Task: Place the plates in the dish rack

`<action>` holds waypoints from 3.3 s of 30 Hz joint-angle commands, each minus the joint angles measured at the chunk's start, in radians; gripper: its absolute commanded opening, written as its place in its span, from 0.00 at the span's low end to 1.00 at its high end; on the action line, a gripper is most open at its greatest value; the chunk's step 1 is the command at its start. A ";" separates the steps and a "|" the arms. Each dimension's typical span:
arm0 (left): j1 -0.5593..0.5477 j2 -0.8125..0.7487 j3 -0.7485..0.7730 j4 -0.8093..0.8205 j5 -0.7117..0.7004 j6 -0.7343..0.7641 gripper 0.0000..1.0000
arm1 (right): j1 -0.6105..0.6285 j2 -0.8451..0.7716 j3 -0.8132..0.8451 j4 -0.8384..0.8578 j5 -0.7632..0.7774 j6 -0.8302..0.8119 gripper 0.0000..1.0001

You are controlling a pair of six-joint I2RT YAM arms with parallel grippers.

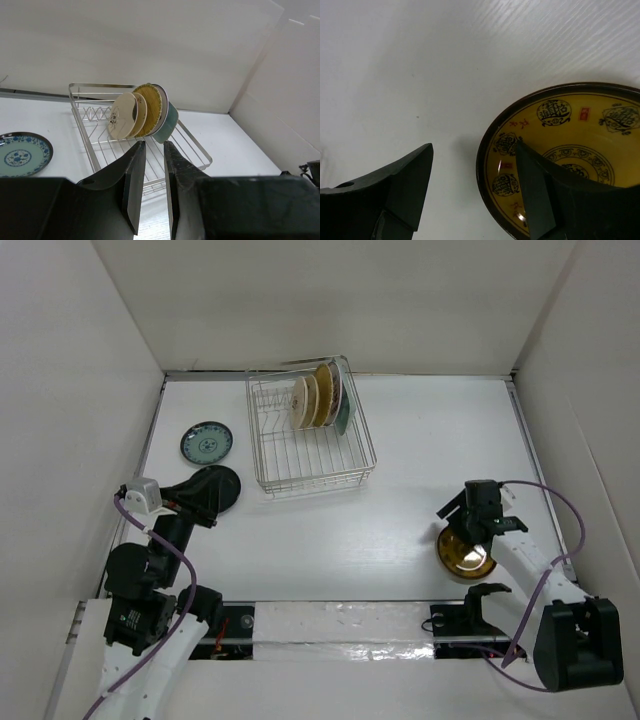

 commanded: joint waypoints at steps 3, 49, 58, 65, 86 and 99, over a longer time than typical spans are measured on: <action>-0.006 -0.005 -0.003 0.036 -0.001 0.002 0.19 | -0.004 0.086 -0.047 0.179 -0.142 0.005 0.72; -0.006 0.028 0.000 0.027 -0.035 0.005 0.07 | -0.161 0.203 -0.041 0.375 -0.203 -0.113 0.45; -0.006 0.031 0.000 0.030 -0.024 0.005 0.08 | -0.230 -0.119 -0.096 0.298 -0.110 -0.147 0.45; -0.006 0.026 0.000 0.028 -0.025 0.005 0.08 | -0.256 0.114 -0.067 0.340 -0.227 -0.185 0.47; -0.006 0.107 0.000 0.025 -0.022 0.005 0.13 | 0.265 0.076 0.492 0.239 0.278 -0.320 0.00; 0.021 0.307 0.017 -0.025 -0.136 -0.030 0.00 | 0.684 1.003 1.676 0.103 0.729 -0.642 0.00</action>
